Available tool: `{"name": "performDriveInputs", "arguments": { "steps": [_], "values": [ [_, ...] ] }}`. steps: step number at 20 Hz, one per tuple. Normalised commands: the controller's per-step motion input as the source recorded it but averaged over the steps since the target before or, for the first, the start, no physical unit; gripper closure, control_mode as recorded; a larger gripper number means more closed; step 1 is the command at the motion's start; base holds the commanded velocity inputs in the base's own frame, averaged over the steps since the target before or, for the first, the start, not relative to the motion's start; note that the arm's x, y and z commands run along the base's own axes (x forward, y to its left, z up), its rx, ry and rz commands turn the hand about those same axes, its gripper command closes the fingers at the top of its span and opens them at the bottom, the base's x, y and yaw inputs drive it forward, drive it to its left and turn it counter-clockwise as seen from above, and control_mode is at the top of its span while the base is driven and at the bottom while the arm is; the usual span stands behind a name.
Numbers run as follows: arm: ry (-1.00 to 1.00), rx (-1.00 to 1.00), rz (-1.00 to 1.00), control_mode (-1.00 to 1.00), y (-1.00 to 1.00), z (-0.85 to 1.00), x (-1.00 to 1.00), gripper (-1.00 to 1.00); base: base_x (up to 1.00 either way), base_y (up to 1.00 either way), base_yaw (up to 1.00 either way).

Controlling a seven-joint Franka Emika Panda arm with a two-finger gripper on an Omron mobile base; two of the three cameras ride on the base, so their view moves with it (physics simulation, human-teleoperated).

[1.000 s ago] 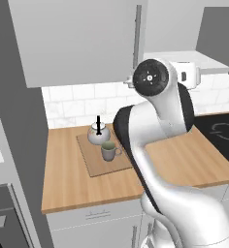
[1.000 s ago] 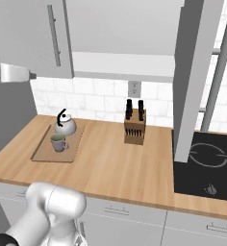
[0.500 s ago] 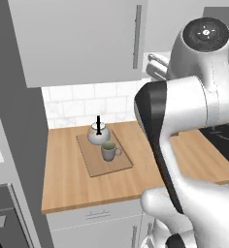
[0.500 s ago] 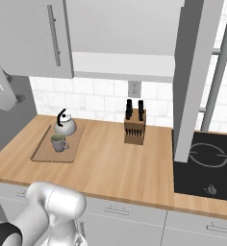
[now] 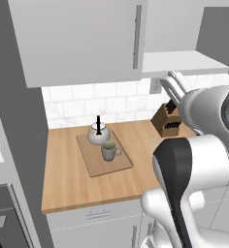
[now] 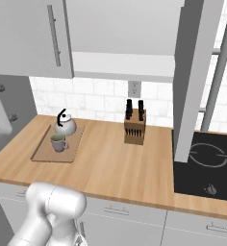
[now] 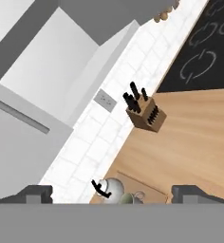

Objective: Pick the kettle from the counter and place it on the tray. Then pick the mug from the cabinet and place it on the tray. Then close the cabinet doors.

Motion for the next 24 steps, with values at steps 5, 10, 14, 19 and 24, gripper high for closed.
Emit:
{"name": "performDriveInputs", "arguments": {
  "steps": [5,10,14,19,24],
  "values": [
    [0.00,0.00,0.00,-1.00,0.00,0.00,-0.12,-1.00,0.00,0.00,0.00],
    [-0.06,0.00,0.00,-1.00,-0.04,0.00,-0.16,-1.00,0.00,0.00,0.00],
    [-0.02,0.00,-0.05,-1.00,-0.20,0.00,-0.11,-1.00,0.00,0.00,0.00],
    [0.00,0.00,-0.12,-1.00,-0.30,0.00,-0.13,-1.00,0.00,0.00,0.00],
    [-0.06,0.16,-0.18,-1.00,-0.67,0.00,-0.10,-1.00,0.00,0.00,0.00]
  ]
}}
